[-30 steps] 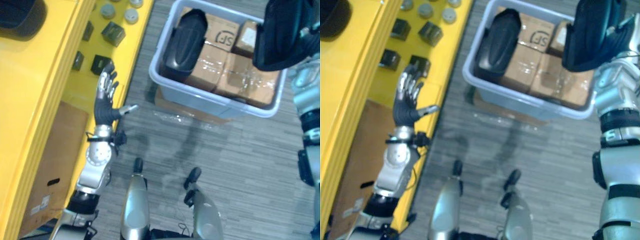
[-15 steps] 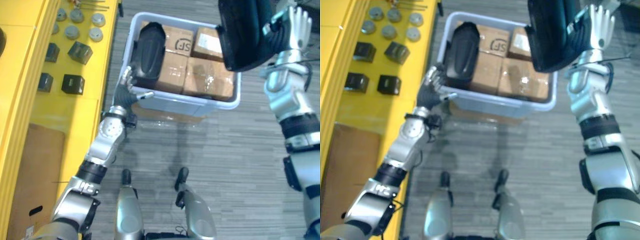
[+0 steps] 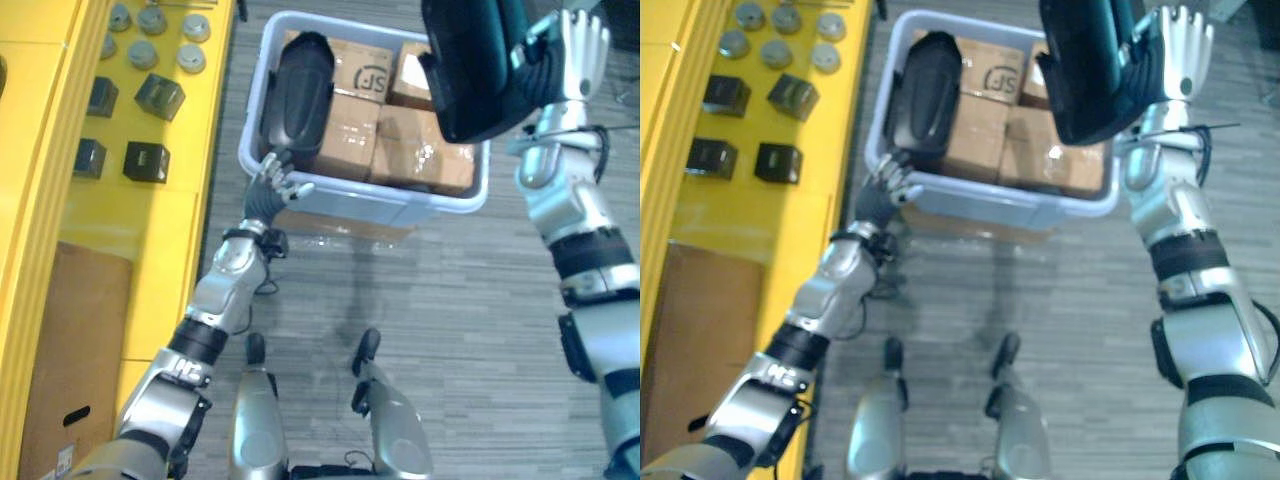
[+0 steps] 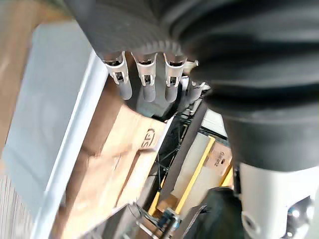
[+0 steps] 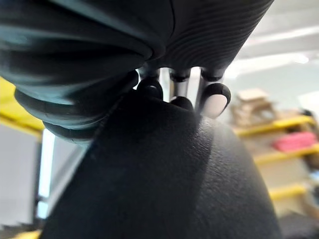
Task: Walk over and take plastic housings, then place them on the shelf
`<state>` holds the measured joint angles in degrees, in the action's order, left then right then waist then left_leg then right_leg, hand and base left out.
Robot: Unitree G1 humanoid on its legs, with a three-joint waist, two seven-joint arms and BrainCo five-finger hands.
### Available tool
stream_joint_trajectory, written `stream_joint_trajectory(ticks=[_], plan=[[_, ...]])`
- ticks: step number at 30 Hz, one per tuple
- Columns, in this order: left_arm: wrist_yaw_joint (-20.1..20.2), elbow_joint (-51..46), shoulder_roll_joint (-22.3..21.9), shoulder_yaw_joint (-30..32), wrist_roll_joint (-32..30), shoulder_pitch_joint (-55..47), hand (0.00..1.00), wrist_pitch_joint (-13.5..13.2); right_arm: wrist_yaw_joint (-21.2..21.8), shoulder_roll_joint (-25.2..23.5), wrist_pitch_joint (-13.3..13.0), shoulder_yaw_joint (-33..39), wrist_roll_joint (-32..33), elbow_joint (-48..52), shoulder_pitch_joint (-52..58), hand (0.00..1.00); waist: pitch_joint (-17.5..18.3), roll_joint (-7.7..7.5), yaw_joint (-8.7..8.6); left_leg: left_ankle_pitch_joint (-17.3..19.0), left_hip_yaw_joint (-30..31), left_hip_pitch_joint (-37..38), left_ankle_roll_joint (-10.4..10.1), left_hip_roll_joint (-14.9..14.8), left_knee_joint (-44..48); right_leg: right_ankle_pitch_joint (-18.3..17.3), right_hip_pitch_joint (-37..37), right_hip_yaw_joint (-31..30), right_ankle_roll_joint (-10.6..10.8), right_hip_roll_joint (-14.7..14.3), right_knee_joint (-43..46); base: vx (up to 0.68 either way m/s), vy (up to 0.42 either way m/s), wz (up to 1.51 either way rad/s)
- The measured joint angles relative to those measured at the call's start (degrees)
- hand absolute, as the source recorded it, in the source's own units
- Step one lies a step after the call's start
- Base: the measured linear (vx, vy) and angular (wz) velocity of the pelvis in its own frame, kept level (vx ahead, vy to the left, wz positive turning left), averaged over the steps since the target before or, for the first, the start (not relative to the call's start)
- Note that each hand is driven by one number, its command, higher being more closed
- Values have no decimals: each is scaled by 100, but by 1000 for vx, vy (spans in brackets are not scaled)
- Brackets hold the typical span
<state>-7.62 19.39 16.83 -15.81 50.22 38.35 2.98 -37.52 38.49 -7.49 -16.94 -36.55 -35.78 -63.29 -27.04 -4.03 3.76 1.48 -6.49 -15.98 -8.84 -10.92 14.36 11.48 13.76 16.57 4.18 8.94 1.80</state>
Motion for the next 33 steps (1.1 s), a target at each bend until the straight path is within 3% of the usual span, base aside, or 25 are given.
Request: stream_joint_trajectory(ticks=[3, 7, 12, 17, 22, 26, 33], plan=[[56, 442, -149, 10, 1002, 65, 0, 284, -106, -104, -280, 0, -202, 300, -24, 100, 0, 0, -48, 0, -27, 45, 0, -3, 11, 0, -2, -49, 0, 3, 52, -32, 20, -5], [295, 832, -196, 1, 1994, 107, 0, 628, -110, -245, -412, -62, -261, 460, -23, 100, 0, 0, -135, 1, -71, 159, 2, -6, 5, 3, -78, -89, -5, 3, 53, -30, 16, -6], [439, 1189, -307, -65, 2901, 450, 0, 682, -110, -255, -545, -290, -271, 630, -25, 100, 0, 0, -159, -10, -203, 208, 8, -4, -38, 52, -79, -186, 0, 0, -53, -28, 16, -10], [465, 1543, -512, -81, 3746, 716, 0, 0, -109, -424, -756, -499, -431, 634, -25, 100, 0, 0, -288, -36, -275, 295, -3, 5, -153, 100, -73, -246, 5, -3, -74, 26, 17, -5], [565, 1602, -726, -74, 4003, 964, 0, -786, -107, -501, -904, -513, -476, 675, -25, 100, 0, 0, -349, -38, -321, 309, -4, 7, -183, 104, -66, -274, 7, -7, -111, 38, 22, -3], [672, 1606, -843, -61, 4397, 1083, 0, -1201, -75, -554, -1017, -618, -475, 920, -25, 100, 0, 0, -411, -36, -348, 332, -4, 7, -181, 111, -66, -310, 17, -10, -114, 0, 16, -2], [868, 1609, -1057, -62, 4450, 1146, 0, -1787, 4, -752, -1251, -879, -476, 1045, -18, 100, 0, 0, -444, -28, -452, 395, 2, 3, -172, 140, -67, -398, 23, -12, -126, -30, 26, -7]])
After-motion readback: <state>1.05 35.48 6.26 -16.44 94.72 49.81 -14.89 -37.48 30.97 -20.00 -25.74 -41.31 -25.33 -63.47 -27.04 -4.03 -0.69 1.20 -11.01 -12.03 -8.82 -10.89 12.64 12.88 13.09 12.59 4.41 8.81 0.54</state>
